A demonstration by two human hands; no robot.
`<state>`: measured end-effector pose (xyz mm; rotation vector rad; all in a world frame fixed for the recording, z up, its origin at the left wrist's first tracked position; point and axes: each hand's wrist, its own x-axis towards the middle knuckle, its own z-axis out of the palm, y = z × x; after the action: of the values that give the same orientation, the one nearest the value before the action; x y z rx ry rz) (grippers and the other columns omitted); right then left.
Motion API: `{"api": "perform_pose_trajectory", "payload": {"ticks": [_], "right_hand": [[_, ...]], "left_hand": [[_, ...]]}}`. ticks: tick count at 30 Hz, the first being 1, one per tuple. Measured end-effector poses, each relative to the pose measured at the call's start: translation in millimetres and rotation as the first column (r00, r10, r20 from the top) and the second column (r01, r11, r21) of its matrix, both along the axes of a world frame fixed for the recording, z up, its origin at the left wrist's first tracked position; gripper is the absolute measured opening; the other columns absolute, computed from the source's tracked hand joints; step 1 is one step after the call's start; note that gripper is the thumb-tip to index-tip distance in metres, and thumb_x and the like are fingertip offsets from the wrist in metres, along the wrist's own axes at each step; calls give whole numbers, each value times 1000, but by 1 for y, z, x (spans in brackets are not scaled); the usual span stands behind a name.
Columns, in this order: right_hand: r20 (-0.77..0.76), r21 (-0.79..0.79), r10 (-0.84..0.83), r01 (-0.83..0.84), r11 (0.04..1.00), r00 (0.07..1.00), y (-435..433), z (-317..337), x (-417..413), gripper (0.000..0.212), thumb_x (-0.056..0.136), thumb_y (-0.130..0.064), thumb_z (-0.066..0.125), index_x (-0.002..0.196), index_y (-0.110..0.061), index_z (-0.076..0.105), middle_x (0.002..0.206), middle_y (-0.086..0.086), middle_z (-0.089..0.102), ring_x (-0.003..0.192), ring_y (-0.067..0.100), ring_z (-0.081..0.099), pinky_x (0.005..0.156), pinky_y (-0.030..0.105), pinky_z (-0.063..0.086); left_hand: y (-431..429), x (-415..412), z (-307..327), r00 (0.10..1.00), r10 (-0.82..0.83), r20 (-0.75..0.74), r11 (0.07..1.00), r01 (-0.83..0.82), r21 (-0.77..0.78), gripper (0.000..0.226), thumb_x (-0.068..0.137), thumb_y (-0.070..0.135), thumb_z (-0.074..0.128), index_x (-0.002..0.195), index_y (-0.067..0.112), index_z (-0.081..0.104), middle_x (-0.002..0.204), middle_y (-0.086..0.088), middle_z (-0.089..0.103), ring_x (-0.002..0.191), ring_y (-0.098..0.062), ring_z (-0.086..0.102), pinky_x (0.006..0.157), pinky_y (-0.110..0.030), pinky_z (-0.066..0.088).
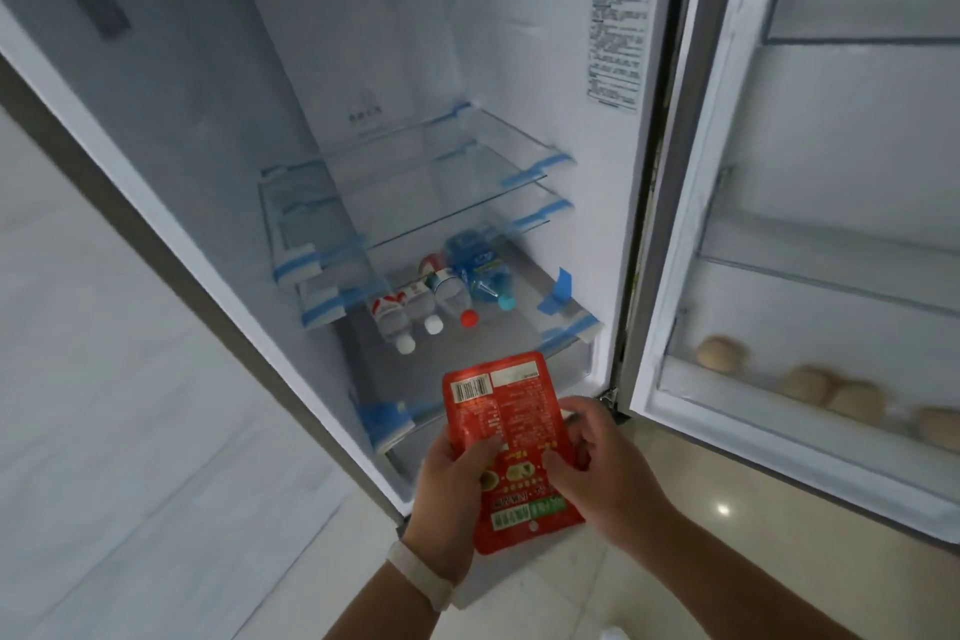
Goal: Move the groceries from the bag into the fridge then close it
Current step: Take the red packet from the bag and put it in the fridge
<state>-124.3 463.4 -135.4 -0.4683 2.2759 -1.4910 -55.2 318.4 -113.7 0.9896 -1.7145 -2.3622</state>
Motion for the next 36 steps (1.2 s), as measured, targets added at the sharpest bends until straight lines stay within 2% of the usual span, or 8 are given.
{"api": "perform_pose_trajectory", "payload": {"ticks": [5,10,17,20,23,29,33,36], "right_hand": [[-58,-36,53,-55,998,997,6,17,-60,39,91,-21,67,123,-26,45,84,-4,66,74,-2,68,60,14,53],[-119,-68,140,-149,986,983,3,35,-97,35,92,-22,65,120,-28,44,82,-7,64,73,-8,65,59,11,50],[-148,-170,194,-218,961,970,-20,57,-130,34,93,-24,63,119,-33,42,86,-3,67,77,2,70,62,18,56],[-167,-222,204,-239,945,965,-38,73,-143,33,93,-26,63,117,-35,42,90,-3,68,81,4,71,66,22,59],[-186,-258,220,-264,929,958,-62,95,-157,34,93,-25,62,121,-31,44,98,-7,68,86,0,69,66,17,57],[-257,-240,196,-259,936,946,-125,145,-191,41,92,-19,64,126,-27,42,94,-8,65,78,-1,68,61,13,54],[-297,-182,178,-239,954,938,-166,160,-214,43,89,-26,66,124,-31,41,93,-9,65,79,5,69,71,27,60],[-324,-157,167,-227,961,931,-193,167,-232,41,87,-22,68,118,-29,42,93,-12,64,77,-1,63,65,12,51]], "left_hand": [[11,-52,19,996,88,-22,994,-86,68,31,91,14,63,122,12,59,110,-22,71,98,-47,68,89,-65,50],[13,-79,33,982,169,-80,985,-170,-3,21,93,11,59,114,13,60,97,-13,76,84,-35,74,65,-43,59],[-4,-104,60,965,220,-142,973,-227,-37,25,93,10,58,118,12,60,103,-17,74,92,-40,71,86,-59,54],[-21,-116,76,953,236,-191,967,-250,-53,26,93,11,58,118,11,61,105,-19,73,94,-41,71,87,-59,54],[-45,-132,95,934,265,-241,957,-285,-50,27,92,10,58,119,9,62,106,-23,72,94,-43,70,86,-60,54],[-100,-170,140,924,255,-284,950,-294,-102,20,95,12,53,108,6,66,92,-20,75,78,-38,73,59,-43,59],[-142,-199,153,929,227,-293,952,-275,-136,21,94,11,51,106,8,68,93,-20,75,80,-37,73,71,-48,57],[-169,-226,153,936,236,-261,947,-282,-153,22,93,10,49,102,9,69,93,-19,75,85,-37,72,79,-53,57]]}}
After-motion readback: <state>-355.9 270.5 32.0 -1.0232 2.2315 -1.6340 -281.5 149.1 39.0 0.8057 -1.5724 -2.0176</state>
